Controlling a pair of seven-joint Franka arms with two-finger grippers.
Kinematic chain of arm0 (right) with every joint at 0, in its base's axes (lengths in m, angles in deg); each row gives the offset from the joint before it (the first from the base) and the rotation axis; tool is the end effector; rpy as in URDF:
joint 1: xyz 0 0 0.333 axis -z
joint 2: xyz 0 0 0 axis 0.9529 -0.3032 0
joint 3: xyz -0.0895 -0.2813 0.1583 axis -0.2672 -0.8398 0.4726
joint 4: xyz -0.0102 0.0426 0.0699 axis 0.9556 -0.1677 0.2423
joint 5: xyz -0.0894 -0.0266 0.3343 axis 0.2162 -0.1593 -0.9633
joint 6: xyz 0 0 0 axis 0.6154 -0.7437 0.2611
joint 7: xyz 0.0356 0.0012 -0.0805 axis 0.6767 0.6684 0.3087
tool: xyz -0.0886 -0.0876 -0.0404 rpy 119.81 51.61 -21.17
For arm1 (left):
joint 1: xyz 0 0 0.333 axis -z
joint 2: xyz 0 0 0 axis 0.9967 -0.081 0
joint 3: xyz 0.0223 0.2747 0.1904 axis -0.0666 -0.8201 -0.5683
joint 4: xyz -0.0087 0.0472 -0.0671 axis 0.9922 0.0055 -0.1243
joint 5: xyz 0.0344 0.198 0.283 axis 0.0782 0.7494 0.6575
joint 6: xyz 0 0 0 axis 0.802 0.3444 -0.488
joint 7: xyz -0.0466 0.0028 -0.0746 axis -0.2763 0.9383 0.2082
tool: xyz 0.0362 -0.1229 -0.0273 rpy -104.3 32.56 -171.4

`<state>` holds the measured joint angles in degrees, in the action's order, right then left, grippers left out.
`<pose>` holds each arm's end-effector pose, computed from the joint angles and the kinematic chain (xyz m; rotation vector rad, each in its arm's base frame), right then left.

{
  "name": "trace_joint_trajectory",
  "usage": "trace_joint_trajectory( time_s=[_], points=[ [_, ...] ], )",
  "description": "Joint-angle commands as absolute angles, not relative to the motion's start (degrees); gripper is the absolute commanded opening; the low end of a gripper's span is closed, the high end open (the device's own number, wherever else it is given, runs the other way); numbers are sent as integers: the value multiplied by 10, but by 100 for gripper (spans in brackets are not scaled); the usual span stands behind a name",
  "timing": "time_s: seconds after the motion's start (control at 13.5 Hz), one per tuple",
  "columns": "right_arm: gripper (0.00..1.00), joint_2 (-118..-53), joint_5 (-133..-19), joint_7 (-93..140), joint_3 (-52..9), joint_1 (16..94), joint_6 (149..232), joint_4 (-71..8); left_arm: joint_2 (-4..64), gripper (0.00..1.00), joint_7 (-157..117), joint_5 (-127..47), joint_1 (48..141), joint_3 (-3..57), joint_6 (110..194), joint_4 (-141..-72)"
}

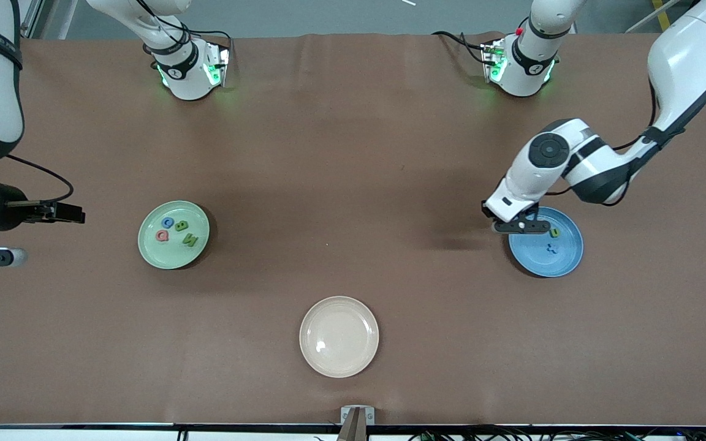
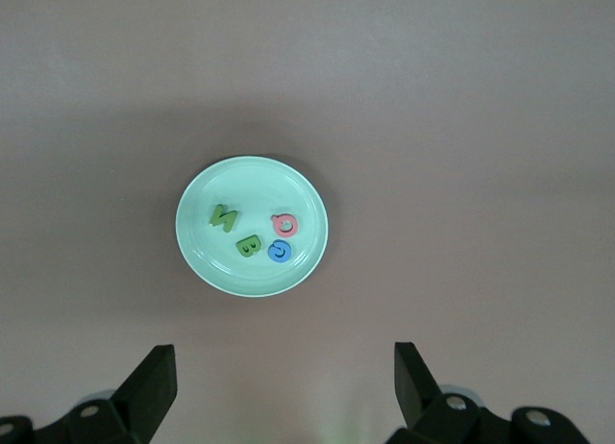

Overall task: Sort upper and lower case letters into plates
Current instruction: 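Lower the green p into the blue plate with the left gripper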

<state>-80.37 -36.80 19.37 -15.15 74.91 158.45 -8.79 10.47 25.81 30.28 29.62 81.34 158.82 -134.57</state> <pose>0.5871 -0.0251 0.5306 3.0941 -0.0272 -0.3182 0.4891 -0.0953 0.2496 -3.0637 0.0933 -0.0105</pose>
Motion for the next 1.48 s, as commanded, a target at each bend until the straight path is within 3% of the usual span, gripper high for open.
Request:
trace_joint_trajectory(
  time_s=[0.0, 0.3, 0.59, 0.96, 1.41],
  points=[
    [100, -753, -378, 193, -152, 752, 1589, -138, 115, 3, 199, 288, 252, 823, 1583, -1351],
    [100, -727, -378, 193, -158, 744, 1599, -168, 106, 3, 136, 285, 230, 809, 1583, -1313],
    [100, -712, -378, 193, -166, 737, 1617, -192, 95, 3, 108, 269, 286, 746, 1584, -1259],
    [100, -709, -378, 193, -184, 718, 1616, -193, 87, 4, 108, 269, 346, 692, 1593, -1230],
    [100, -704, -378, 195, -201, 712, 1616, -195, 85, 4, 106, 269, 360, 667, 1616, -1229]
  ],
)
